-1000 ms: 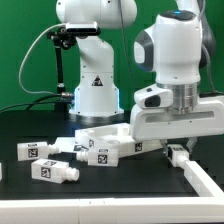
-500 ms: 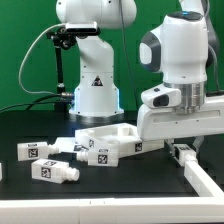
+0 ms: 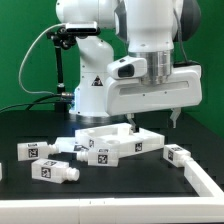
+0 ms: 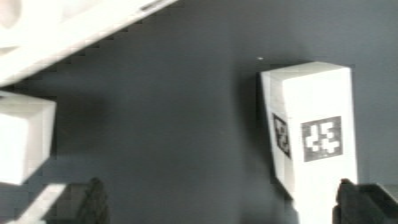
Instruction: Assemble one leg
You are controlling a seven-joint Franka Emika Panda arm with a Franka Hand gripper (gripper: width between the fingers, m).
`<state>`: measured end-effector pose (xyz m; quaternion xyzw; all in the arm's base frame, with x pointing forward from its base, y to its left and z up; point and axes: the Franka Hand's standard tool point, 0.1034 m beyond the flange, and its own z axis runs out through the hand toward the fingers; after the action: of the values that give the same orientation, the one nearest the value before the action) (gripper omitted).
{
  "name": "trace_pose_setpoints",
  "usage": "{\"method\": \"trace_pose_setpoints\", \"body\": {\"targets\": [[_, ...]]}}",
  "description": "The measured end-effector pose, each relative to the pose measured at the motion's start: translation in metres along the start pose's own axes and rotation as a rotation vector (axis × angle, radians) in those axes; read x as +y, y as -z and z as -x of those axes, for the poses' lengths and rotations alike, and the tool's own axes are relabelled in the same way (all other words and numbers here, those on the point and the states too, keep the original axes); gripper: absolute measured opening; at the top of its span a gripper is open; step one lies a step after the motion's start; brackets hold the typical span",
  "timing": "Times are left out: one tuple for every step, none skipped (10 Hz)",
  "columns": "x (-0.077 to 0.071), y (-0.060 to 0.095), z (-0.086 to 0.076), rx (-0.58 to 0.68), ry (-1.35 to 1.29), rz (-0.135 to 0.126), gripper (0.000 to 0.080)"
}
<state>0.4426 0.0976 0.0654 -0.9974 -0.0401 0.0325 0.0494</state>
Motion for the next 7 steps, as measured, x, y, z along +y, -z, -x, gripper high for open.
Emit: {"method": "trace_pose_setpoints", "body": {"targets": [[-0.001, 0.000, 0.000, -0.001, 0.002, 0.000, 0.0647], [0.000, 0.000, 0.000, -0.001, 0.001, 0.000, 0.0647], [0.000, -0.001, 0.000, -0.001, 0.001, 0.000, 0.0649], [0.003, 0.000, 0.002, -0.004, 0.012, 0.001, 0.0649], [0.019, 0.005, 0.016, -0.018, 0.066, 0.007, 0.0649], [0.045, 0.007, 0.036, -0.039, 0.102, 0.009, 0.0649], [0.065, 0.008, 0.047, -0.043, 0.125, 0.010, 0.0649]]}}
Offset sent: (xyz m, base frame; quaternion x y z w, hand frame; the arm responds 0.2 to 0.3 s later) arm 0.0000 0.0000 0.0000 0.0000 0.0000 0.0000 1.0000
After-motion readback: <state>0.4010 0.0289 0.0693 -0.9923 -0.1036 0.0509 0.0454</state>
